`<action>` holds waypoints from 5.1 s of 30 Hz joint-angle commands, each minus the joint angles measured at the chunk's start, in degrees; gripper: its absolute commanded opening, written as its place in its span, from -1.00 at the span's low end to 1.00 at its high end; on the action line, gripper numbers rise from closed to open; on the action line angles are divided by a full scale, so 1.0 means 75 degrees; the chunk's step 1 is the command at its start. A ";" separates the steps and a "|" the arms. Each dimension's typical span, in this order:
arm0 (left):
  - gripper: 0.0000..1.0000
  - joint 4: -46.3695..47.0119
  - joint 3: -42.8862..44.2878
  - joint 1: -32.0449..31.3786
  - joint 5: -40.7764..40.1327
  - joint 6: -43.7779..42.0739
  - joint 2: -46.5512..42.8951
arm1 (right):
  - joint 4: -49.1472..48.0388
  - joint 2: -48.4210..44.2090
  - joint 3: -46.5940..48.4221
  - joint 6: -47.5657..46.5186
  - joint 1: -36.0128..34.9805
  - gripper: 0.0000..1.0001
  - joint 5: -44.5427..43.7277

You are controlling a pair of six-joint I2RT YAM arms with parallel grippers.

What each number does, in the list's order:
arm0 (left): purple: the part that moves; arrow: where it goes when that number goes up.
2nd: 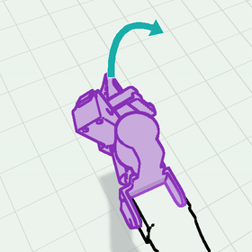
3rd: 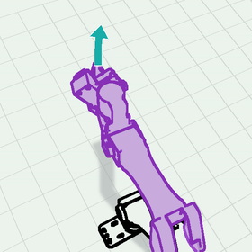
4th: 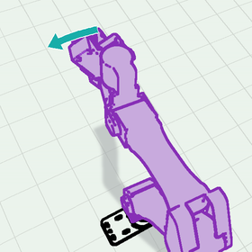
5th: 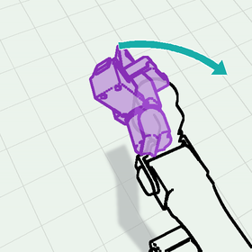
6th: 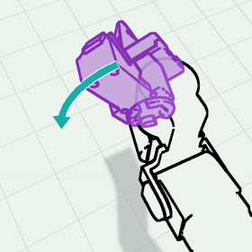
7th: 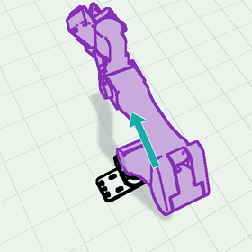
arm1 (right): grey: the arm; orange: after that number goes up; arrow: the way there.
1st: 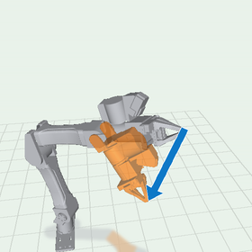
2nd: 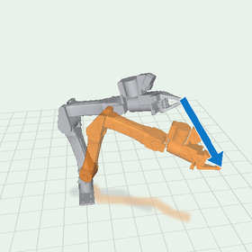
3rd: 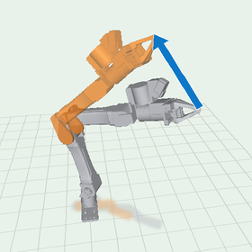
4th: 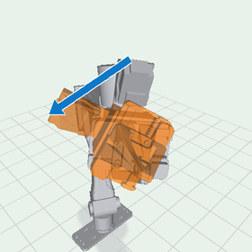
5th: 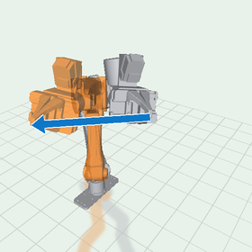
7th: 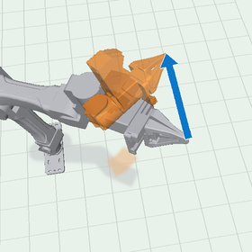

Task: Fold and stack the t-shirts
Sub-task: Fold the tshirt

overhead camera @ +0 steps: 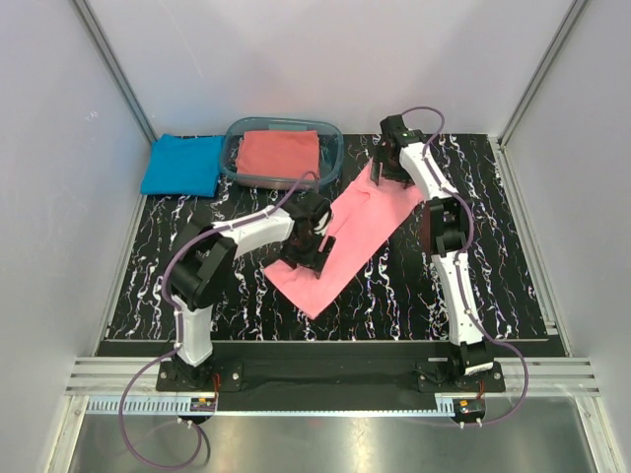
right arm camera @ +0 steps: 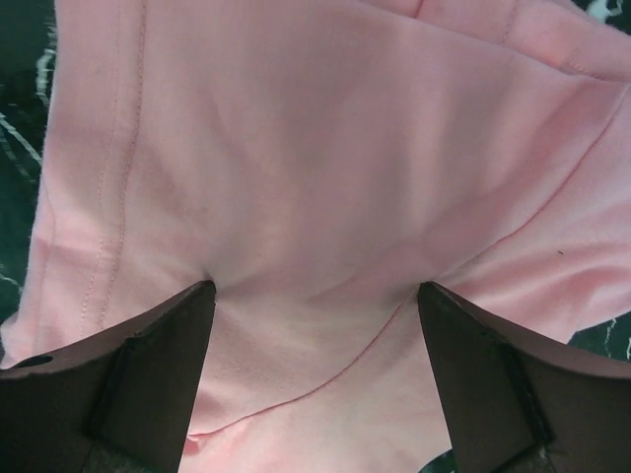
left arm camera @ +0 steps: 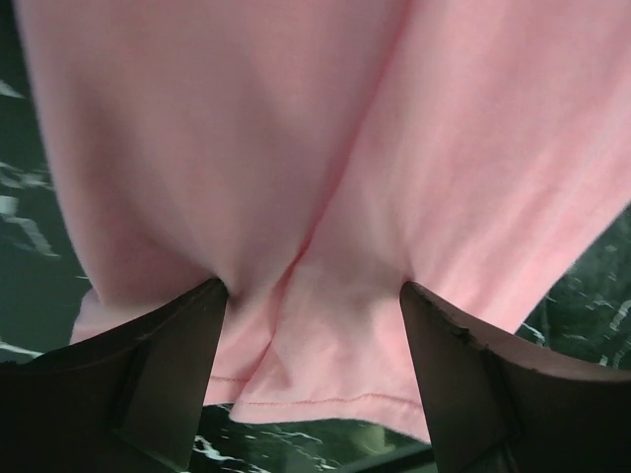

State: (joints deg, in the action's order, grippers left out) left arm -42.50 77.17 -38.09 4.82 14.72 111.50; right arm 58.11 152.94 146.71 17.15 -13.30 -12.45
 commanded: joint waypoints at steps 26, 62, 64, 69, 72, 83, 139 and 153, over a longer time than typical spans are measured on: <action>0.56 0.0349 0.0554 -0.0571 0.2277 0.1916 -0.2372 | 0.0525 -0.3173 -0.1747 -0.0728 -0.0008 0.89 0.1486; 0.31 0.1401 -0.2706 0.0637 0.3119 0.1377 -0.1320 | -0.2181 -0.6447 -1.0444 0.1112 -0.0008 0.10 0.4168; 0.24 0.1599 -0.2917 0.0578 0.3352 0.1482 -0.1297 | -0.2275 -0.6459 -1.0550 0.1252 0.0004 -0.01 0.4074; -0.17 0.1741 -0.2965 -0.0099 0.3599 0.1798 -0.1273 | -0.2462 -0.6459 -1.1042 0.1557 0.0156 -0.35 0.3769; -0.36 0.1881 -0.2953 -0.0510 0.3670 0.2138 -0.1378 | -0.2544 -0.6517 -1.1370 0.1721 0.0472 -0.56 0.3793; -0.59 0.1858 -0.2847 -0.1414 0.3927 0.2689 -0.1613 | -0.1783 -0.7349 -1.1652 0.0972 0.1562 -0.81 0.3359; 0.18 0.0463 -0.2882 -0.1625 0.2146 0.2490 -0.3383 | -0.3236 -0.0237 -0.1903 0.2366 0.2348 0.19 0.4003; 0.24 0.1178 -0.2965 -0.1321 0.2918 0.2607 -0.2726 | -0.0577 -0.3826 -0.4558 0.0820 0.2348 0.62 0.3138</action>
State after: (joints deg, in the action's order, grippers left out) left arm -36.95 53.74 -49.23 23.57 33.36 90.91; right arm 45.12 137.84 118.98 28.53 4.29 16.01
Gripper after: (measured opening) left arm 0.614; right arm 0.798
